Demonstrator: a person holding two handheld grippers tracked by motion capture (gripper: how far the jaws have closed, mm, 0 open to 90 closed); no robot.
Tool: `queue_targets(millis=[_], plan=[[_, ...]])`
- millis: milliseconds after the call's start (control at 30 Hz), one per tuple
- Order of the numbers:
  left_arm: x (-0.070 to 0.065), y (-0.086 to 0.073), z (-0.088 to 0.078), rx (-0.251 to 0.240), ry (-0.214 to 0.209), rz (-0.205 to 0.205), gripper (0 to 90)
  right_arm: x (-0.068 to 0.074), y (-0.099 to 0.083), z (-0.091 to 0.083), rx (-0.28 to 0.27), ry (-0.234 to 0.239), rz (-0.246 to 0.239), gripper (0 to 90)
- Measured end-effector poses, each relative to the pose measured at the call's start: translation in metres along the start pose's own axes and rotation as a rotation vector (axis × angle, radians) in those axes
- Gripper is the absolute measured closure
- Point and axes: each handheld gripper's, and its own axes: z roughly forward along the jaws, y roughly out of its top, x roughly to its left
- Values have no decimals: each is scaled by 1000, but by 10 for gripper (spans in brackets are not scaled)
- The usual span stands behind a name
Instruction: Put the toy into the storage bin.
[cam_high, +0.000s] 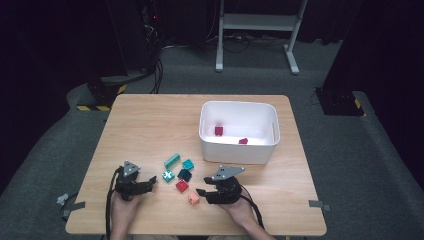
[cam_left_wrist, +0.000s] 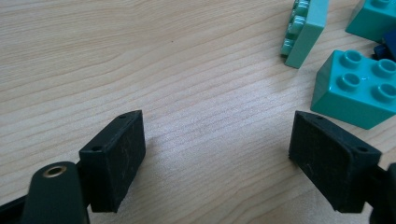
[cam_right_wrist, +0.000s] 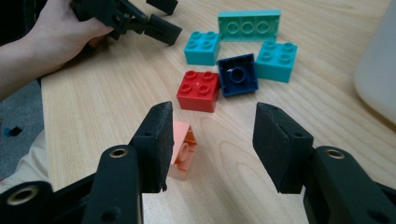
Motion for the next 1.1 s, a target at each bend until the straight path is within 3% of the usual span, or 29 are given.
queue_targets(millis=[633, 1100], plan=[[0, 0, 0, 0, 0, 0, 187, 14, -7, 21, 35, 60, 0, 476], [0, 0, 0, 0, -1, 1, 187, 18, -9, 35, 73, 54, -5, 525]])
